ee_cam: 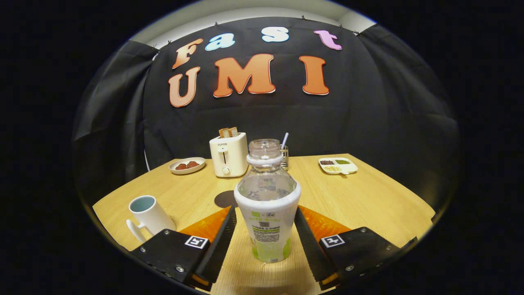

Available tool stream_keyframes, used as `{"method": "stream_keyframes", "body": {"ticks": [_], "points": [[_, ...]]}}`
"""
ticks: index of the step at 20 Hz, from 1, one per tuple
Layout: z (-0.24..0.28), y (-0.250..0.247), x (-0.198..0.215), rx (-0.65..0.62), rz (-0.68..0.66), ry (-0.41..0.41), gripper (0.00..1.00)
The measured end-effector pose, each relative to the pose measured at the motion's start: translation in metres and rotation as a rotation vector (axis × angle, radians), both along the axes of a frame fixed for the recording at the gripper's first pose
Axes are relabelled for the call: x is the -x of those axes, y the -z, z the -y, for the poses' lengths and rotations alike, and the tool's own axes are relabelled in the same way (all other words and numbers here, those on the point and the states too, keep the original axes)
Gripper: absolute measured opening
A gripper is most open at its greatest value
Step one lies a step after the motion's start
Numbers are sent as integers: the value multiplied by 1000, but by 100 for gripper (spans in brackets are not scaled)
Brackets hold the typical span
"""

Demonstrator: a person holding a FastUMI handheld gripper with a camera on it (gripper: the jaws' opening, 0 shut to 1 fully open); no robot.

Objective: Take the bottle from table, then pour the juice into the cup, finally place the bottle on the coaster

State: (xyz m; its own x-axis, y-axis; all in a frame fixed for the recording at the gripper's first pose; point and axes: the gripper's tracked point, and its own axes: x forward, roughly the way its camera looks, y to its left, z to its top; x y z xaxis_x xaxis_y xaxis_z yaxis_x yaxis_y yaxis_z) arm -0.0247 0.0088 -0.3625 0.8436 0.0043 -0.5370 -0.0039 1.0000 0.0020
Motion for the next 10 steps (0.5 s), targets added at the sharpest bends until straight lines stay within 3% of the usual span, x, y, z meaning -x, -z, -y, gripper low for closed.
{"method": "stream_keyframes", "body": {"ticks": [4,6,10], "points": [[5,18,2,7,-44,24,75],[6,20,1,13,-42,35,66],[-3,17,2,57,-42,-1,61]]}}
